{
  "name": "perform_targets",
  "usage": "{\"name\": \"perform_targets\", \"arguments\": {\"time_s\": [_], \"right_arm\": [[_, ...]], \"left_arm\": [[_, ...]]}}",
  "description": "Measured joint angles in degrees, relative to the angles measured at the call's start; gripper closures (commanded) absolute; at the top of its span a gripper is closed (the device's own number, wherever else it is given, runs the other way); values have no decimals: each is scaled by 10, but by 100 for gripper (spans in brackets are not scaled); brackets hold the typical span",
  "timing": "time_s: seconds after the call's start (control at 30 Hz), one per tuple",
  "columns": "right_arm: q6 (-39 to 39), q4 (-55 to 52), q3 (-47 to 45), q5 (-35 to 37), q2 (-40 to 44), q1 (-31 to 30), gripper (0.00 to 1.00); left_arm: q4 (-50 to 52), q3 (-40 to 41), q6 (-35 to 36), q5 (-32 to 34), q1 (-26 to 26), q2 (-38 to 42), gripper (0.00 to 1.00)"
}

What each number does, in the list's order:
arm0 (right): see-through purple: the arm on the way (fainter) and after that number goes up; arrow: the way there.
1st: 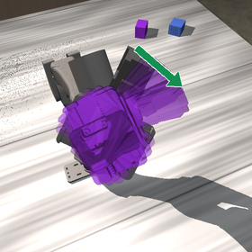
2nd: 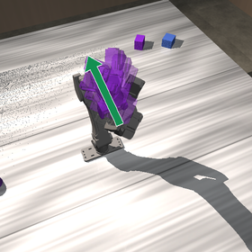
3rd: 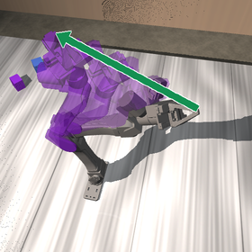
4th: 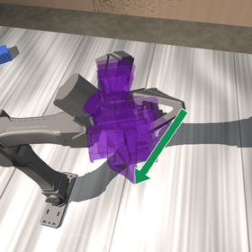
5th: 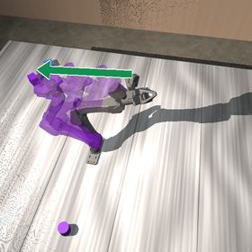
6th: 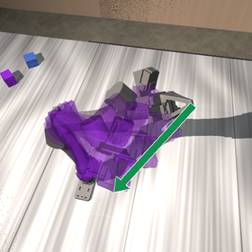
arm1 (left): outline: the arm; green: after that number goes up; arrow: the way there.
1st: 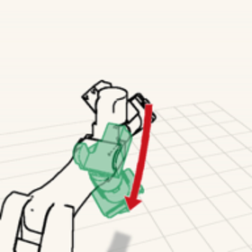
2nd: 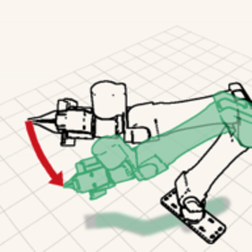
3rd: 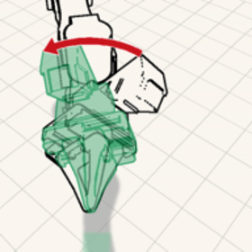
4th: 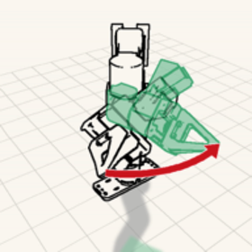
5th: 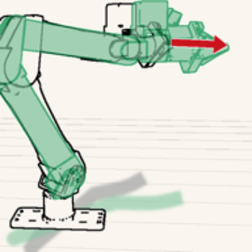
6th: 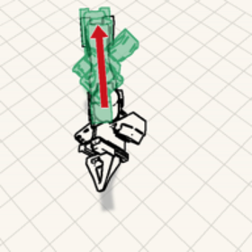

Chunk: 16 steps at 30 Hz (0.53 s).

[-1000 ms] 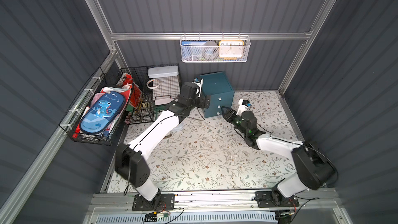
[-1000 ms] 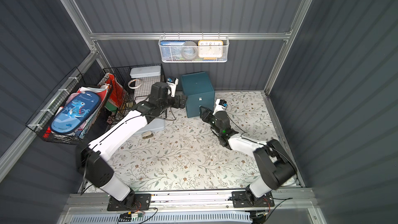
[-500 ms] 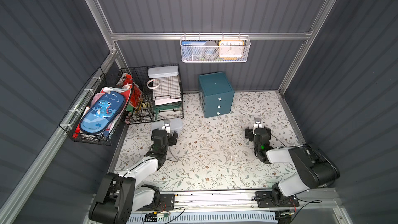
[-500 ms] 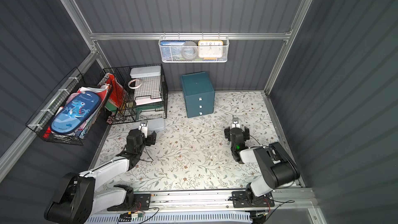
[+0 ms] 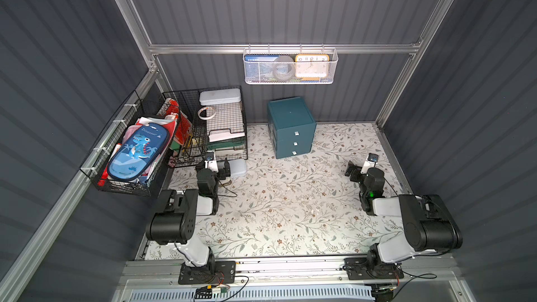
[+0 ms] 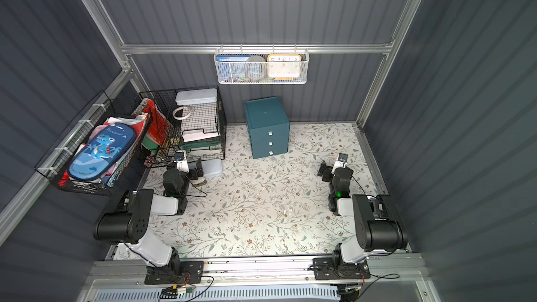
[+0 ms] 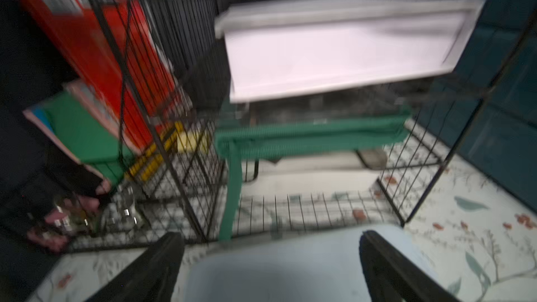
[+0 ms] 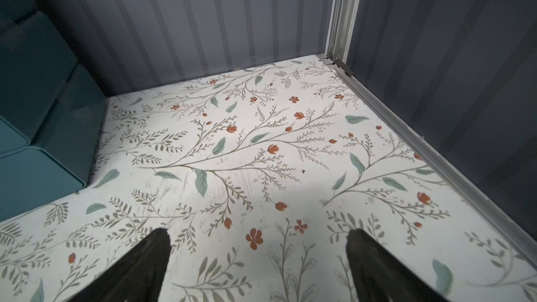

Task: Place the plugs into the drawer by color
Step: Reset both arms

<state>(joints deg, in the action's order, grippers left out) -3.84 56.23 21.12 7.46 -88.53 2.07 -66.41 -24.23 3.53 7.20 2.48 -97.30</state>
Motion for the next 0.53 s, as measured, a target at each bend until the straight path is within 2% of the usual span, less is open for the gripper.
{"name": "perform_targets", "arguments": {"time_s": [0.53], "right_arm": [[3,-37,15,-45,-15,-2,1]], "left_arm": [[0,-35,-9,17,13,-11,1]]}}
